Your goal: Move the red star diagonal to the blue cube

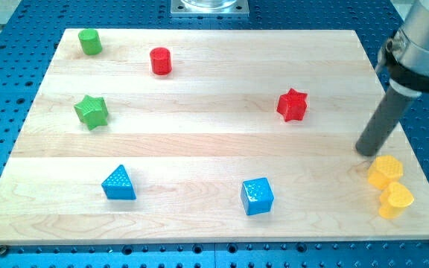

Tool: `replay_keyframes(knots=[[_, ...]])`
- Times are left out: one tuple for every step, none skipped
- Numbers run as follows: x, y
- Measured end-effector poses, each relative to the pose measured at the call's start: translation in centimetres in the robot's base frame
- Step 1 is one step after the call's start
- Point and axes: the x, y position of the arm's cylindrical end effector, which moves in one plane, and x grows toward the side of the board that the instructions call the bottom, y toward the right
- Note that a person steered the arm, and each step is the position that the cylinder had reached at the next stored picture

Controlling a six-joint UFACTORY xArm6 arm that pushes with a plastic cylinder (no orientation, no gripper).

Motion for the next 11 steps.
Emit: replay_keyframes(knots=[[-2.3,-2.1],[1.0,-10.0],[-3.9,-16.1],[-8.8,-17.5],[-8.8,-14.6],[-4.3,-12.2],[-4.3,-11.0],[-6.5,-14.2],[-6.5,-10.1],[-6.5,-6.5],[-3.8,-5.1]])
